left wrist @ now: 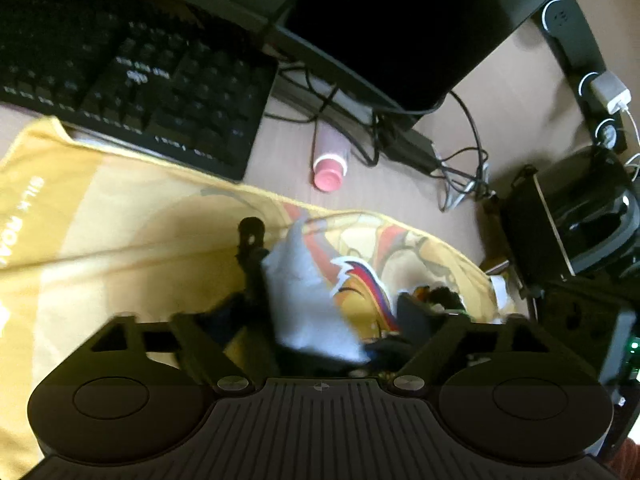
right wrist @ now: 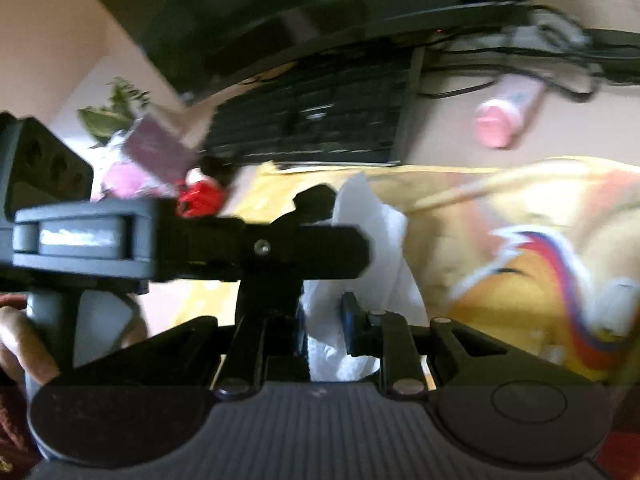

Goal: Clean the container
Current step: 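Turn the black pad in the left tool while the right tool's tissue wipes its face, then rub the tissue in the right tool over the black pad's rim held by the left tool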

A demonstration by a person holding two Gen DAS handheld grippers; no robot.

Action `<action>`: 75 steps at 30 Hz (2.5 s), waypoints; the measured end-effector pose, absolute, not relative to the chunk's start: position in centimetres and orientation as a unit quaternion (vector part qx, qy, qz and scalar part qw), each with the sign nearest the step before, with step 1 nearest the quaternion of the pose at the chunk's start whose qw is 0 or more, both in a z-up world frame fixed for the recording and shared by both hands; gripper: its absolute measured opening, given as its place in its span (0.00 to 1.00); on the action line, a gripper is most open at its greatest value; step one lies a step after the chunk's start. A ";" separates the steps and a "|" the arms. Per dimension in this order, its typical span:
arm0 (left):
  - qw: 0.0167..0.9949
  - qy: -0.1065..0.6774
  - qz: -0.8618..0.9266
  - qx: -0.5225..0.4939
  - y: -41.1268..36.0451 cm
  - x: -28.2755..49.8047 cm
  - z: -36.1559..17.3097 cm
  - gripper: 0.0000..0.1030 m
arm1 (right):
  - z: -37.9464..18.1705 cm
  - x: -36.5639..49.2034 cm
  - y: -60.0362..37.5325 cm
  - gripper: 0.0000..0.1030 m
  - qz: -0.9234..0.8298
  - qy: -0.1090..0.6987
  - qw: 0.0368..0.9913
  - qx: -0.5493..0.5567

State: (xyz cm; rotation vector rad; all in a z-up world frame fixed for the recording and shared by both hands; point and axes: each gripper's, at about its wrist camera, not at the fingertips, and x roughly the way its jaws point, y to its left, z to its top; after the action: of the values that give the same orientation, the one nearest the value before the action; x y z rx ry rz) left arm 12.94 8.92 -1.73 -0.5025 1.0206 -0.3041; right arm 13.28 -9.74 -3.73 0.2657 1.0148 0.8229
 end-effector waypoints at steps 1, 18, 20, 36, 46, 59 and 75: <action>0.833 0.482 -0.141 -0.232 8.9 12.9 -1.6 0.90 | -3.7 13.2 -9.3 0.22 0.386 0.469 0.785 0.122; 0.808 0.517 -0.186 -0.210 3.8 15.5 -2.6 0.94 | -2.1 12.9 -21.5 0.15 0.164 0.417 0.891 0.078; 0.807 0.519 -0.185 -0.213 4.2 15.4 -2.7 0.95 | -0.9 12.5 -22.3 0.34 0.144 0.403 0.902 0.062; 0.760 0.517 -0.154 -0.362 9.6 12.8 -5.0 0.99 | -3.2 8.9 -12.3 0.44 0.342 0.439 0.830 -0.038; 0.793 0.500 -0.099 -0.334 12.2 13.2 -1.5 1.00 | -4.8 12.7 -7.2 0.44 0.374 0.452 0.810 -0.009; 0.795 0.519 -0.144 -0.280 6.5 16.3 -0.4 1.00 | -4.7 12.7 -10.6 0.47 0.353 0.442 0.824 0.032; 0.759 0.565 -0.179 -0.270 4.4 15.7 -3.9 1.00 | -2.8 8.7 -16.9 0.45 0.277 0.405 0.871 -0.003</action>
State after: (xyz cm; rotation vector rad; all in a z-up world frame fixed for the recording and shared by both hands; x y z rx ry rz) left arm 15.74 4.38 -3.90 -0.5886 1.2311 -0.3894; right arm 8.69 -16.90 -2.78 -0.0055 0.8468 0.5781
